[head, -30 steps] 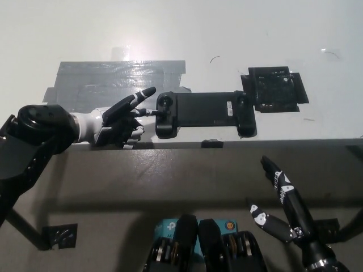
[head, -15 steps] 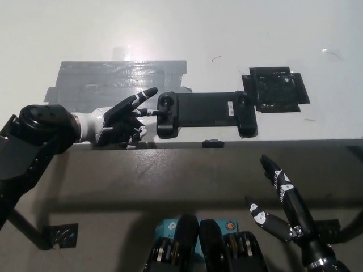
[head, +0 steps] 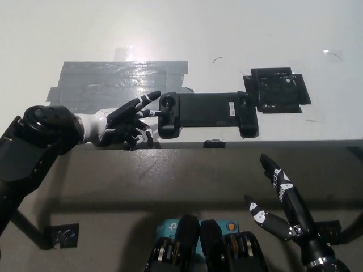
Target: A controller is being placed at the center of the desk near the left hand and the robot uses its left hand's index finger to press a button at the left area of the controller
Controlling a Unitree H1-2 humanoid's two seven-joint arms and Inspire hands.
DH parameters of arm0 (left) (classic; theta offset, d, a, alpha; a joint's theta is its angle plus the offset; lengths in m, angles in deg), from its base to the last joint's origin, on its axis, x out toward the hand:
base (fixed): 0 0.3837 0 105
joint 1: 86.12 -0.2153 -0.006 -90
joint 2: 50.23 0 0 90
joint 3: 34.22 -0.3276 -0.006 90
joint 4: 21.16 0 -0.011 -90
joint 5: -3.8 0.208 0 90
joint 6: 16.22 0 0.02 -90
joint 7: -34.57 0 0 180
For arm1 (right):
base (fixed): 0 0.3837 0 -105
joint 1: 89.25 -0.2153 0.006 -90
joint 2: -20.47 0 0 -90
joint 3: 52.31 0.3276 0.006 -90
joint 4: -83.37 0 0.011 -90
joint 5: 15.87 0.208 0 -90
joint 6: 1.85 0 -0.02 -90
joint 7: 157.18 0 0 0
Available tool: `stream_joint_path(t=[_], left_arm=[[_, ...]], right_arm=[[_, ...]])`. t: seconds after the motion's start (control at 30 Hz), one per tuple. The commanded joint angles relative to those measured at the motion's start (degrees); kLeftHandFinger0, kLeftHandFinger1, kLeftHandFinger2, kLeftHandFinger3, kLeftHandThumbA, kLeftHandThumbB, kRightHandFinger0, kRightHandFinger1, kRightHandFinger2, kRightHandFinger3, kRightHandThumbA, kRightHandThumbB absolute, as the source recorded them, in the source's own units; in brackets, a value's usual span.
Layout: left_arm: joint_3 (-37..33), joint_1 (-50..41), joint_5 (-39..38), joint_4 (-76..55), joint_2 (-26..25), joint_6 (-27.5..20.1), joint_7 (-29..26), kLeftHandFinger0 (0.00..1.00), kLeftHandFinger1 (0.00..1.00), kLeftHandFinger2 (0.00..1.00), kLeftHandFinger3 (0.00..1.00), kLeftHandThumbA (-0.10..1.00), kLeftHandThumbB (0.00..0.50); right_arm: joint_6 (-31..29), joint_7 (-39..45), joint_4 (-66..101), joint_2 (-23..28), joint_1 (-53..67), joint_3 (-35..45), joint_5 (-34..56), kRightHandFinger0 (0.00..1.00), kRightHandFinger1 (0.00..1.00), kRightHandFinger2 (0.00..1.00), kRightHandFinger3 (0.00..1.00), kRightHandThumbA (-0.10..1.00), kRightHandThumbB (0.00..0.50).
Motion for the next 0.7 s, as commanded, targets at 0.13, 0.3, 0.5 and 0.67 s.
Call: stream_joint_path(t=[0.13, 0.3, 0.5, 0.67], left_arm=[[-3.2, -2.5, 4.0, 0.0, 0.8, 1.8, 2.5, 0.01, 0.1, 0.35, 1.0, 1.0, 0.439], [-3.0, -1.9, 3.6, -0.6, 0.5, 1.8, 2.9, 0.01, 0.1, 0.35, 1.0, 1.0, 0.421], [-0.1, 1.5, 0.8, -3.4, -0.6, 1.8, 3.2, 0.0, 0.0, 0.22, 1.0, 1.0, 0.461], [1.9, 4.6, -6.7, -4.0, -1.8, 1.8, 1.1, 0.0, 0.0, 0.06, 1.0, 1.0, 0.445]], right_arm=[[-0.8, 0.6, 1.0, -0.3, -1.5, 0.2, 0.6, 0.99, 1.0, 1.0, 1.0, 0.57, 0.251], [-1.1, 0.6, 0.8, -0.3, -1.7, 0.2, 0.6, 0.98, 1.0, 1.0, 1.0, 0.56, 0.247], [-0.8, 0.6, 0.8, -0.2, -1.8, 0.2, 0.4, 0.98, 1.0, 1.0, 1.0, 0.57, 0.254], [-0.6, 0.8, 1.2, -0.2, -1.6, 0.0, 0.3, 0.98, 1.0, 1.0, 1.0, 0.54, 0.244]])
